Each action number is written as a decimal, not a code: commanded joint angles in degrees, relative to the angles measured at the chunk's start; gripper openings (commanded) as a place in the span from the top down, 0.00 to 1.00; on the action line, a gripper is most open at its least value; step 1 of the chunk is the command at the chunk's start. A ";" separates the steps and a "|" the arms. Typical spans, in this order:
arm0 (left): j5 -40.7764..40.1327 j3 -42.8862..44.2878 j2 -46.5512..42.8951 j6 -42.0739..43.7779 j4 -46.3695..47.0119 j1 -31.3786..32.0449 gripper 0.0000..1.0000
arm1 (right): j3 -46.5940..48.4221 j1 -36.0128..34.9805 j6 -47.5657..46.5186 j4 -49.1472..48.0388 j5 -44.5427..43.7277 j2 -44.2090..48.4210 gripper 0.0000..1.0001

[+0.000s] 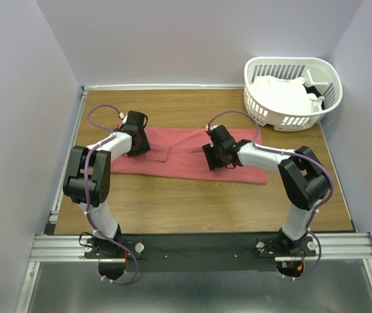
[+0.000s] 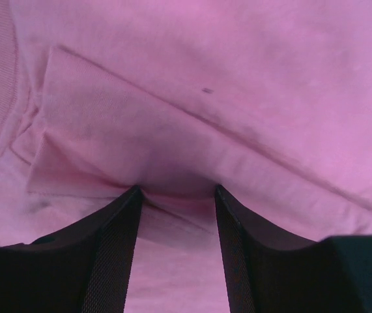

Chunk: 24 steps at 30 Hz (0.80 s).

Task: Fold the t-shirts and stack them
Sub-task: Fold the tshirt

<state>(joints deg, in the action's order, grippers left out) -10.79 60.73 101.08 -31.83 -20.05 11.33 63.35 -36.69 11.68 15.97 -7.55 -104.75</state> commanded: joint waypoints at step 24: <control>-1.08 46.84 32.95 15.92 -13.26 4.04 0.43 | 11.71 -27.12 14.51 4.78 8.54 -4.60 0.35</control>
<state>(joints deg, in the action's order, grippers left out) -11.60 104.51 130.37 -19.31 -30.98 13.93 73.84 -64.25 27.40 18.65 6.02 -111.33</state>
